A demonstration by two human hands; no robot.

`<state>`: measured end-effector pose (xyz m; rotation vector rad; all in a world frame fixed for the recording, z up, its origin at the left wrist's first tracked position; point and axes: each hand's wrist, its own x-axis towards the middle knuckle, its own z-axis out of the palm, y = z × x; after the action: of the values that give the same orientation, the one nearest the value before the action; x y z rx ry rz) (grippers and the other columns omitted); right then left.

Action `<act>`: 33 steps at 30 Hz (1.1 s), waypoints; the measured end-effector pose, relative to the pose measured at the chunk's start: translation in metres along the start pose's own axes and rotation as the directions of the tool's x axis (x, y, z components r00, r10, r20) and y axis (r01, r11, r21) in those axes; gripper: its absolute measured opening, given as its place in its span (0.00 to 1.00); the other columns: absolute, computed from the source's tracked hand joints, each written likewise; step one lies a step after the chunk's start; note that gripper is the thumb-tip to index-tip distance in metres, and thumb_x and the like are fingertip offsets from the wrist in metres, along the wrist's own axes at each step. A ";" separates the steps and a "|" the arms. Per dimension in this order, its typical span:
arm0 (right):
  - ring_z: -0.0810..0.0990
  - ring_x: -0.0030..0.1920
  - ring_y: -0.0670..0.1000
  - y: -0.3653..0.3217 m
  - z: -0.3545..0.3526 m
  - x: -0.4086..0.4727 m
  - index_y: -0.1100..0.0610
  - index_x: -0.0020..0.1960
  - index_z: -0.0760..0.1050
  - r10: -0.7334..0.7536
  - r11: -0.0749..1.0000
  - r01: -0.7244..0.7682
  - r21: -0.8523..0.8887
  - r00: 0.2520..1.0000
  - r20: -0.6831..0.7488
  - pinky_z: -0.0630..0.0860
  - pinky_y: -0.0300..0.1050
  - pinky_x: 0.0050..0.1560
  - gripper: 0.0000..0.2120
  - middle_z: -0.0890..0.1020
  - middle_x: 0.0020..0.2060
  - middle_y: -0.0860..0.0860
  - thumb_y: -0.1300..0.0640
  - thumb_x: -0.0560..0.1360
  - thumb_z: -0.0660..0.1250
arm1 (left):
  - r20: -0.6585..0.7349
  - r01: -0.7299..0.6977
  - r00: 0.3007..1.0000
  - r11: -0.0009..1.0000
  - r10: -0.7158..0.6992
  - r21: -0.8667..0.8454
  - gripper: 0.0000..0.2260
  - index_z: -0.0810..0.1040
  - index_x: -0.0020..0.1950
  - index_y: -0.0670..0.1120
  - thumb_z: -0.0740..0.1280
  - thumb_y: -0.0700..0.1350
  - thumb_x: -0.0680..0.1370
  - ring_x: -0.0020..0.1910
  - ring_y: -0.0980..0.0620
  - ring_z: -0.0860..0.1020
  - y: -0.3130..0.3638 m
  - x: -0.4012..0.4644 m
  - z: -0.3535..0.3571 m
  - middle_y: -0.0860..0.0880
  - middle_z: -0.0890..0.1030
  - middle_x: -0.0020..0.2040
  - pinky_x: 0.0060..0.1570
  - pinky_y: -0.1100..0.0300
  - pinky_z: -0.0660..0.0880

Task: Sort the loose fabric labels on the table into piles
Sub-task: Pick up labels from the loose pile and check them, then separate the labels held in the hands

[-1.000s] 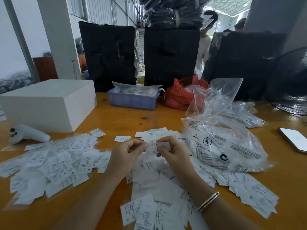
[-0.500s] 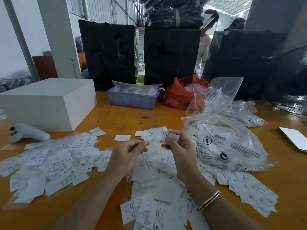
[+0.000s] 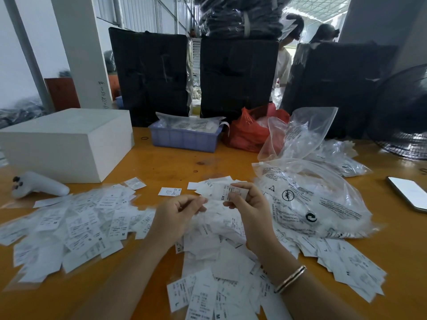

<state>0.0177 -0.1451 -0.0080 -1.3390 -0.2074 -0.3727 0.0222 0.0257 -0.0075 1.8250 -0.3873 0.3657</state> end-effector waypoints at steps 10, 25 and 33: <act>0.82 0.35 0.50 0.001 -0.001 0.002 0.55 0.45 0.78 0.029 0.999 -0.028 -0.034 1.000 0.008 0.76 0.35 0.36 0.08 0.81 0.36 0.50 0.68 0.74 0.67 | 0.003 -0.007 1.000 1.000 0.006 0.010 0.07 0.80 0.43 0.59 0.64 0.58 0.70 0.38 0.62 0.81 -0.001 0.000 0.000 0.61 0.84 0.38 0.38 0.71 0.76; 0.82 0.35 0.49 0.001 -0.001 0.000 0.54 0.45 0.78 0.024 0.996 -0.023 -0.083 1.000 0.006 0.77 0.37 0.37 0.10 0.81 0.36 0.48 0.68 0.75 0.66 | -0.017 0.011 1.000 0.999 -0.010 0.039 0.09 0.80 0.42 0.58 0.64 0.59 0.69 0.37 0.61 0.80 0.000 0.000 0.000 0.62 0.83 0.37 0.37 0.68 0.77; 0.82 0.35 0.50 0.002 0.001 0.000 0.56 0.45 0.78 0.031 0.999 -0.030 -0.035 0.999 0.026 0.76 0.36 0.37 0.09 0.82 0.35 0.47 0.69 0.74 0.66 | -0.006 0.031 1.000 0.998 -0.030 0.047 0.02 0.81 0.43 0.57 0.68 0.52 0.73 0.38 0.63 0.80 -0.002 0.001 0.001 0.61 0.83 0.37 0.38 0.72 0.75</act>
<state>0.0183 -0.1441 -0.0097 -1.3803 -0.2032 -0.3346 0.0238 0.0254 -0.0085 1.8737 -0.3496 0.3608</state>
